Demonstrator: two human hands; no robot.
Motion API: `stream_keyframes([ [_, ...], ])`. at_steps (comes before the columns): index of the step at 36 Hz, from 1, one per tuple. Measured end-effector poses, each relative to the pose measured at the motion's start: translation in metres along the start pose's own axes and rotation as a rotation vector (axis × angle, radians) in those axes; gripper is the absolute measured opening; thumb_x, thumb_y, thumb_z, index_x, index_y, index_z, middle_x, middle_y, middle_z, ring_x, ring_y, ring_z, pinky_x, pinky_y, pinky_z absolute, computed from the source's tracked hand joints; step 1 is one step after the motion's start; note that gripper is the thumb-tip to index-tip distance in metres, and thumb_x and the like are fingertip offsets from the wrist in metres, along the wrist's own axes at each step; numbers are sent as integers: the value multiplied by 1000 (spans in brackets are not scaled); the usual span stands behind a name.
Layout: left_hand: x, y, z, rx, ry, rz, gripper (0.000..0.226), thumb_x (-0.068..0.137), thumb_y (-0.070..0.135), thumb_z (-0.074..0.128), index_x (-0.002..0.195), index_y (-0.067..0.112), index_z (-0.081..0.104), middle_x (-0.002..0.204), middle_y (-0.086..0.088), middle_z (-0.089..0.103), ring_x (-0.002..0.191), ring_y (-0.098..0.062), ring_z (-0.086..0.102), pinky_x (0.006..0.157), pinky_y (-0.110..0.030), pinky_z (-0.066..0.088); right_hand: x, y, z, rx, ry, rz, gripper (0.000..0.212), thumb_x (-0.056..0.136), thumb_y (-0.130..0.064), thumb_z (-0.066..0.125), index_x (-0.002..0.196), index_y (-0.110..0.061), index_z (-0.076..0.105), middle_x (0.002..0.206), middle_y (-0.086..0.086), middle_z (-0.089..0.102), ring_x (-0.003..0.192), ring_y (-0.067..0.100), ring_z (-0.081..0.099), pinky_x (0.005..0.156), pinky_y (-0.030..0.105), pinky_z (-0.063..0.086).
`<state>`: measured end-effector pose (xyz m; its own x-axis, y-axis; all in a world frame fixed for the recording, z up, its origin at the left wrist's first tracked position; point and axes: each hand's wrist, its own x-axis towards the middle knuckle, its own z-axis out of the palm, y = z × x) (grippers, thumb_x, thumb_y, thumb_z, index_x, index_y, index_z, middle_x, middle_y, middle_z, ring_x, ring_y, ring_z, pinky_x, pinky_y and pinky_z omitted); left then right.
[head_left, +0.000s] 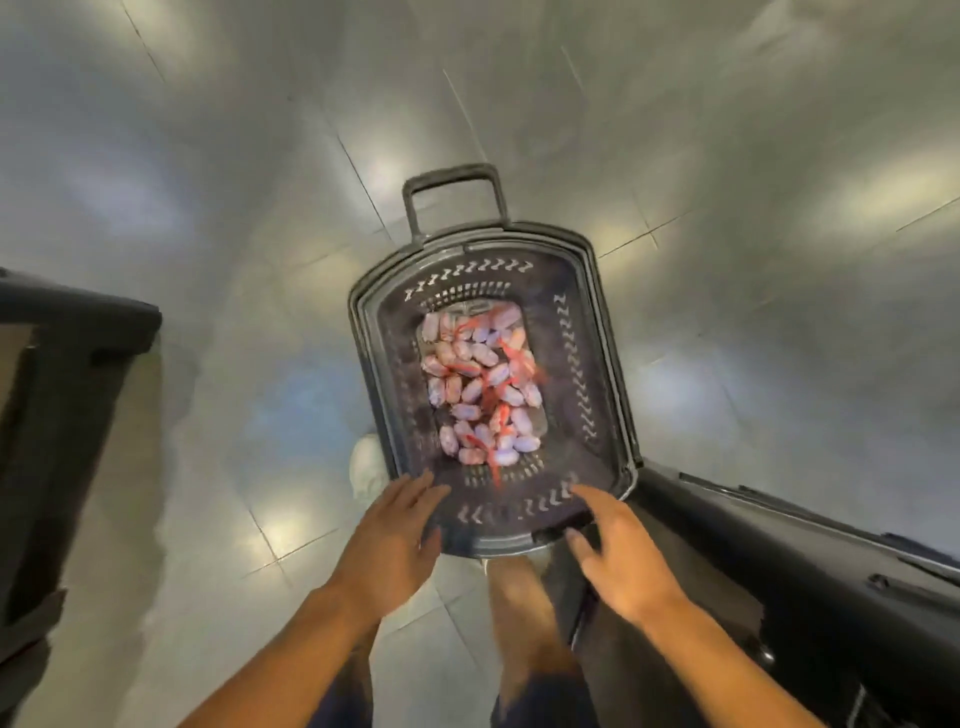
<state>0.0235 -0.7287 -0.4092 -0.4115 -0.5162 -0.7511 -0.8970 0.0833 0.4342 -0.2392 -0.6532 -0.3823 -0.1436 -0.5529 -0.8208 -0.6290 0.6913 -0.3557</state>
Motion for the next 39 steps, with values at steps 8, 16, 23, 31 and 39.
stream_keyframes([
  [8, 155, -23, 100, 111, -142, 91, 61, 98, 20, 48, 156, 17, 30, 162, -4, 28, 150, -22, 24, 124, -27, 12, 142, 60, 56, -15, -106, 17, 53, 95, -11, 61, 147, -15, 50, 144, 4, 56, 136, 21, 51, 116, 34, 38],
  [16, 276, -47, 160, 359, -249, 87, 70, 92, 10, 52, 155, 24, 27, 163, -4, 22, 151, -28, 17, 123, -35, 16, 247, 110, 99, -46, -169, 51, 54, 99, -20, 59, 151, -22, 45, 149, 3, 52, 135, 24, 51, 108, 32, 43],
  [23, 306, -70, 187, 323, -162, -94, 25, 101, 26, 53, 124, 24, 62, 126, -6, 60, 120, -27, 57, 100, -40, 49, 295, 130, 128, 92, -131, 119, 44, 99, -21, 58, 142, -26, 54, 130, 4, 64, 112, 25, 63, 97, 36, 50],
  [31, 294, -69, 167, -523, 158, -434, 26, 104, 20, 50, 104, 11, 75, 100, -8, 74, 97, -24, 67, 89, -33, 52, 317, 133, 155, 163, -114, 231, 42, 96, -18, 62, 138, -20, 59, 143, 2, 59, 129, 21, 55, 106, 31, 44],
  [39, 305, -71, 159, -701, 131, -564, 32, 106, 24, 44, 102, 11, 72, 106, -9, 73, 106, -27, 65, 100, -42, 49, 353, 111, 184, 245, 90, 245, 42, 96, -25, 66, 136, -18, 57, 136, 10, 58, 122, 28, 54, 102, 38, 48],
])
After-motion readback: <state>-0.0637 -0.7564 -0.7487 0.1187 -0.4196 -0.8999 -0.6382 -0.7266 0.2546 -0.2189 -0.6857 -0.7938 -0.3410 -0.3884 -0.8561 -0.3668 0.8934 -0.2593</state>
